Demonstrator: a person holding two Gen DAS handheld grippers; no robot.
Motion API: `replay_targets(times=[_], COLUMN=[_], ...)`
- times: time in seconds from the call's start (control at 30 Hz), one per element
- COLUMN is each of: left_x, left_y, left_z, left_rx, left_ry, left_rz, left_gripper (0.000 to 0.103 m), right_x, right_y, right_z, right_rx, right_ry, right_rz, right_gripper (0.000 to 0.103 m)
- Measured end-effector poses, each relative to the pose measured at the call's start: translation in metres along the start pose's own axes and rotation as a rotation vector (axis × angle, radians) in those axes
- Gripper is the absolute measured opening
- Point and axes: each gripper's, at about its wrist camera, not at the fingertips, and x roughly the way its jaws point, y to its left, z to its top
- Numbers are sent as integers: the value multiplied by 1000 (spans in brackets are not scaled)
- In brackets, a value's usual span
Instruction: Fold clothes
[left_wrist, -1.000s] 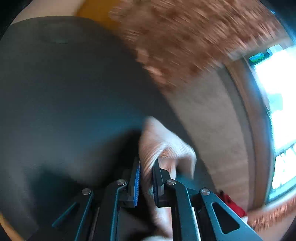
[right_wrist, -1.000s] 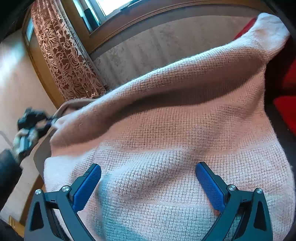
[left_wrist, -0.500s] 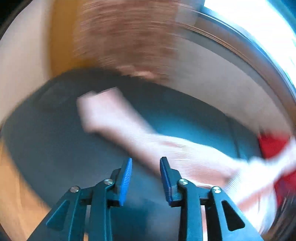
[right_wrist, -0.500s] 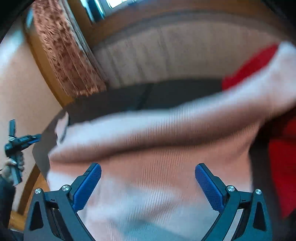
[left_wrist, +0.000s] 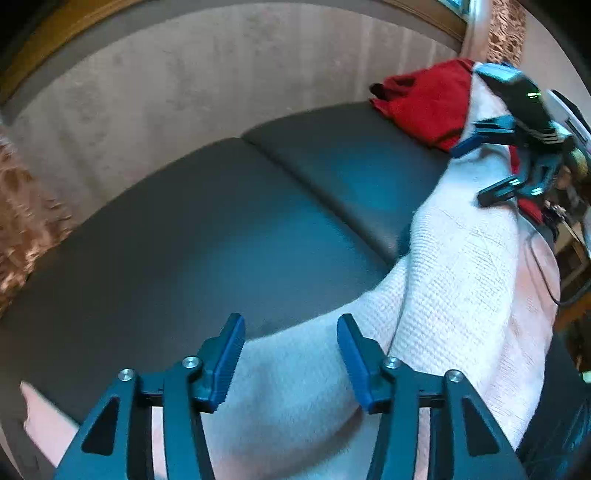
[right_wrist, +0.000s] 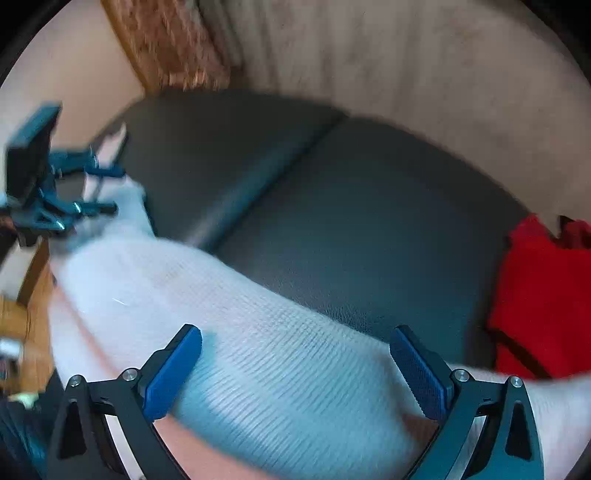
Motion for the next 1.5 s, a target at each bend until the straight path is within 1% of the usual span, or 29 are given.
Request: replay_targets(times=[0.07, 0.17, 0.2, 0.23, 0.3, 0.33, 0.37, 0.4, 0.47, 0.5, 0.53, 0.6, 0.63, 0.7, 0.77, 0.87, 0.9, 0.97, 1.0, 1.07, 1.13, 1.17, 1.2, 1.23, 1.3, 1.37, 1.4, 1.43, 1.5], left_x=[18, 42, 47, 49, 49, 48, 45, 41, 32, 27, 22, 8, 0, -19, -46, -97, -109, -122, -123, -107, -83, -71, -59, -52, -43, -55, -62, -70, -85], left_y=[7, 0, -3, -4, -4, -5, -9, -15, -24, -28, -33, -34, -31, -23, -15, 6, 24, 62, 70, 85, 93, 96, 99, 103, 113, 111, 108, 106, 101], left_z=[10, 11, 10, 9, 6, 4, 1, -3, -10, -14, -17, -27, -31, -36, -34, -31, -27, -8, 2, 27, 31, 31, 31, 26, 13, -20, -38, -56, -92], left_rx=[37, 91, 93, 70, -21, -46, -45, -45, -72, -104, -136, -229, -283, -385, -462, -564, -589, -632, -647, -674, -689, -695, -701, -727, -801, -857, -884, -911, -964], left_ry=[40, 116, 125, 121, 128, 123, 103, 79, 32, 8, -17, -86, -128, -215, -317, -491, -546, -639, -662, -656, -564, -511, -457, -429, -400, -403, -409, -414, -424], left_rz=[-19, -39, -48, -64, -102, -112, -104, -95, -82, -74, -65, -57, -53, -44, -14, 54, 81, 132, 168, 250, 285, 298, 311, 288, 208, 177, 166, 156, 134], left_gripper=[65, 67, 68, 68, 68, 68, 65, 60, 22, 20, 16, 15, 15, 14, 14, 13, 13, 13, 13, 14, 16, 18, 18, 18, 18, 18, 18, 18, 18], right_x=[17, 28, 29, 29, 28, 26, 24, 22, 11, 5, -1, -15, -22, -35, -48, -82, -93, -111, -117, -115, -111, -105, -99, -92, -80, -67, -62, -62, -54], right_y=[-5, -15, -17, -18, -17, -15, -13, -9, 3, 10, 17, 31, 37, 42, 47, 51, 52, 53, 52, 40, 30, 29, 29, 28, 27, 27, 27, 31, 43], right_z=[6, 5, 3, 0, -8, -12, -16, -21, -29, -34, -37, -40, -42, -36, -29, -3, 5, 20, 27, 39, 48, 44, 40, 36, 28, 20, 14, 0, -22], right_rx=[-22, 26, 36, 45, 61, 59, 57, 57, 51, 47, 43, 30, 24, 19, 15, 13, 12, 15, 23, 86, 146, 163, 179, 195, 227, 258, 270, 267, 255], right_ry=[69, 117, 122, 120, 107, 99, 91, 81, 50, 30, 12, -23, -42, -78, -119, -262, -311, -405, -447, -486, -518, -508, -498, -489, -469, -448, -441, -444, -442], right_rz=[19, 83, 96, 104, 107, 104, 99, 90, 77, 71, 66, 35, 16, -8, -33, -100, -129, -215, -252, -280, -300, -278, -256, -234, -190, -146, -123, -97, -60], right_gripper=[103, 103, 103, 103, 103, 103, 103, 102, 89, 71, 46, 28, 25, 22, 21, 20, 19, 15, 14, 14, 16, 18, 24, 27, 28, 36, 47, 57, 63])
